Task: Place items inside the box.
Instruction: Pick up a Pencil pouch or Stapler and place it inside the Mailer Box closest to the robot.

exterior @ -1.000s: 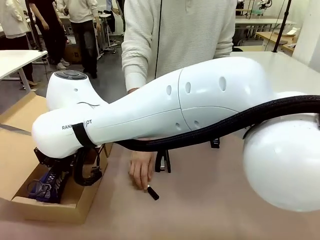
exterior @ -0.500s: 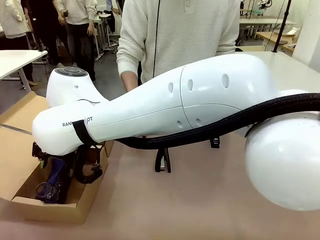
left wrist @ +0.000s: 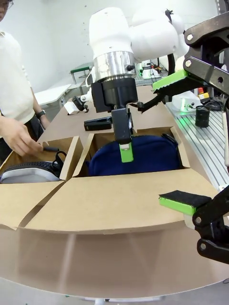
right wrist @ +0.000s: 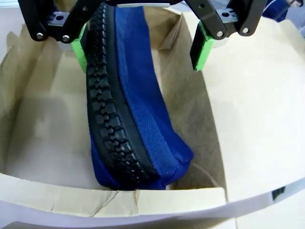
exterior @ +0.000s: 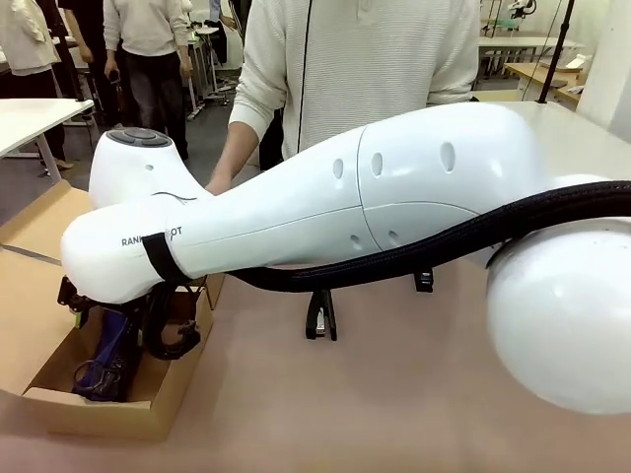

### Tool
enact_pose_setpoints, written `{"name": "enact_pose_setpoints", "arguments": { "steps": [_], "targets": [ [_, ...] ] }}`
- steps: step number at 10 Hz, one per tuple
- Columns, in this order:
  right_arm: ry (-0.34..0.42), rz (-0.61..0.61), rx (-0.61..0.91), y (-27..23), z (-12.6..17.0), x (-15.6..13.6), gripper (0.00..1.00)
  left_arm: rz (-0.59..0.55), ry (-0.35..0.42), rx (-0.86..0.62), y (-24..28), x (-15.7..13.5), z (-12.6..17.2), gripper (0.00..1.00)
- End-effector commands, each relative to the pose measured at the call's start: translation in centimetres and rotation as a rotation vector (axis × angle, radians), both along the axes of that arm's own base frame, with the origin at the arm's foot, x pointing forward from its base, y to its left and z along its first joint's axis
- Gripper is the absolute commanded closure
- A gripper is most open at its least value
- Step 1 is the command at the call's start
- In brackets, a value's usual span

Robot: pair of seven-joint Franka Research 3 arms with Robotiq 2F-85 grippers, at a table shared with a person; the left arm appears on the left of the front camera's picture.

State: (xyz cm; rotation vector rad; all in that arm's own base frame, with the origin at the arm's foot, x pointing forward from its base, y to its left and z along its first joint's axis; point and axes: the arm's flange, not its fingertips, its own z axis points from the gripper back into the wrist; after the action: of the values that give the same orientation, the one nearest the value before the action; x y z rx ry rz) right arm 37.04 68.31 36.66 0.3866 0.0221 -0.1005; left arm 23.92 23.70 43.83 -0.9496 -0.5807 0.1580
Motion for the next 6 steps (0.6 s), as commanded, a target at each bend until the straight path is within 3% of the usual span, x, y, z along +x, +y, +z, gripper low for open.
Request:
{"name": "enact_pose_setpoints", "arguments": {
  "steps": [1,4,6],
  "targets": [
    [0.035,0.065,0.003,-2.4,3.3,-1.2,0.0,-0.005,-0.034,-0.006,-0.1,0.0,0.0,0.0],
    [0.03,0.248,-0.089,-14.3,14.2,-7.1,0.0,-0.005,-0.034,-0.006,-0.1,0.0,0.0,0.0],
    [0.087,0.534,-0.023,-22.6,17.0,-12.2,0.0,-0.005,-0.034,-0.006,-0.1,0.0,0.0,0.0]
  ]
}}
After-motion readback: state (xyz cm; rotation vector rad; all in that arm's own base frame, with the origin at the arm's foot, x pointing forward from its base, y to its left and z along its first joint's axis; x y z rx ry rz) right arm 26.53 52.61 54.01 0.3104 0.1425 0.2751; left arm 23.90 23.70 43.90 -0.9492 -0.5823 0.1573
